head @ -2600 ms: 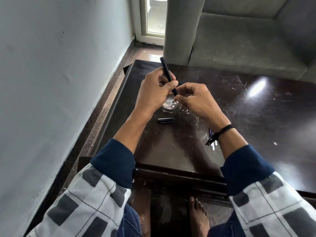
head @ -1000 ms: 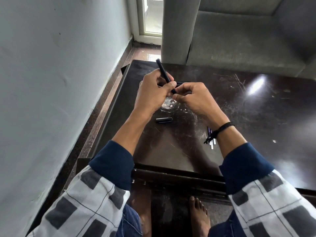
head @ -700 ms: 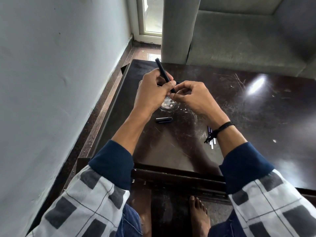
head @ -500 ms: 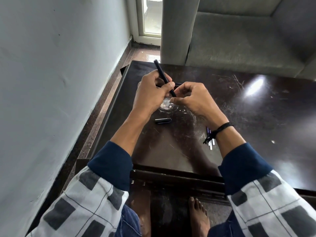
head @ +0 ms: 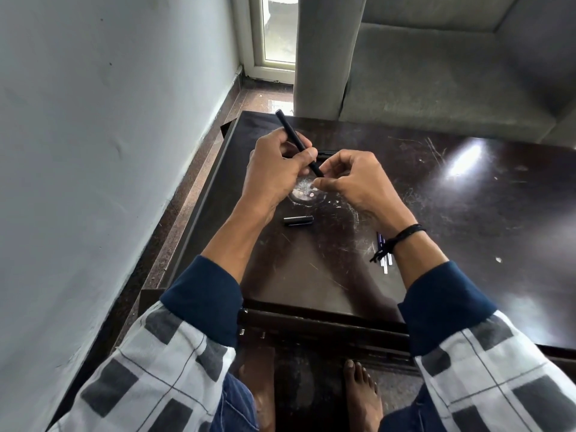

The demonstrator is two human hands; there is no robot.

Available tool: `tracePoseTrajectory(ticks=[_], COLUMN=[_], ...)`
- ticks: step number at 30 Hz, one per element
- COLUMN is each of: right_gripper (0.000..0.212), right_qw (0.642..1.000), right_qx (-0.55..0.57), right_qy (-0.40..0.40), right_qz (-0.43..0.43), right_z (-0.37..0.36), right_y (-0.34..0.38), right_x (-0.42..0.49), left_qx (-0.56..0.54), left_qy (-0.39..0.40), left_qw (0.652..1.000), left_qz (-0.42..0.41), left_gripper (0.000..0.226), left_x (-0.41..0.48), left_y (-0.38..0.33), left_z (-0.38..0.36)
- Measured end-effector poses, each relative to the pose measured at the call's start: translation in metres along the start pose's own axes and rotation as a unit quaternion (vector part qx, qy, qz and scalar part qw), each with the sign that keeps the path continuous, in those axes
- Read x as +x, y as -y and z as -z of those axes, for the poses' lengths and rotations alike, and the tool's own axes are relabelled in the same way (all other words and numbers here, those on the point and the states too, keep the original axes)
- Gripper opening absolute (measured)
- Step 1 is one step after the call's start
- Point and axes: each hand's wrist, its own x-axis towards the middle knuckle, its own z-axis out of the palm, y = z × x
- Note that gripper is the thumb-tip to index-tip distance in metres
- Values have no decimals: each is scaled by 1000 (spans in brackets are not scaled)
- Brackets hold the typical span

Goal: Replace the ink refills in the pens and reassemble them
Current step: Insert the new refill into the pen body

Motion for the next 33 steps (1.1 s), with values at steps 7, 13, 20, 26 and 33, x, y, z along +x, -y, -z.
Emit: tracePoseTrajectory(ticks=[7, 13, 20, 26, 33], right_gripper=[10, 22, 8, 21, 4], right_qw=[1000, 1000, 1000, 1000, 1000], right_qx=[-2, 8, -1, 4, 0], right_qy=[8, -1, 8, 11, 3], right_qz=[7, -7, -2, -7, 2], right_z=[-2, -2, -4, -1, -4], right_y=[1, 0, 3, 2, 2], right_x=[0, 1, 0, -1, 0], left_qx=[5, -11, -14, -16, -24], left_qy=[-5, -3, -9, -7, -12], left_qw=[1000, 1000, 1000, 1000, 1000], left_qz=[-2, 2, 2, 5, 9], left_gripper=[8, 8, 7, 7, 6], left_x=[2, 1, 3, 3, 3], left_y=[1, 1, 2, 2, 2], left_z=[2, 2, 3, 3, 4])
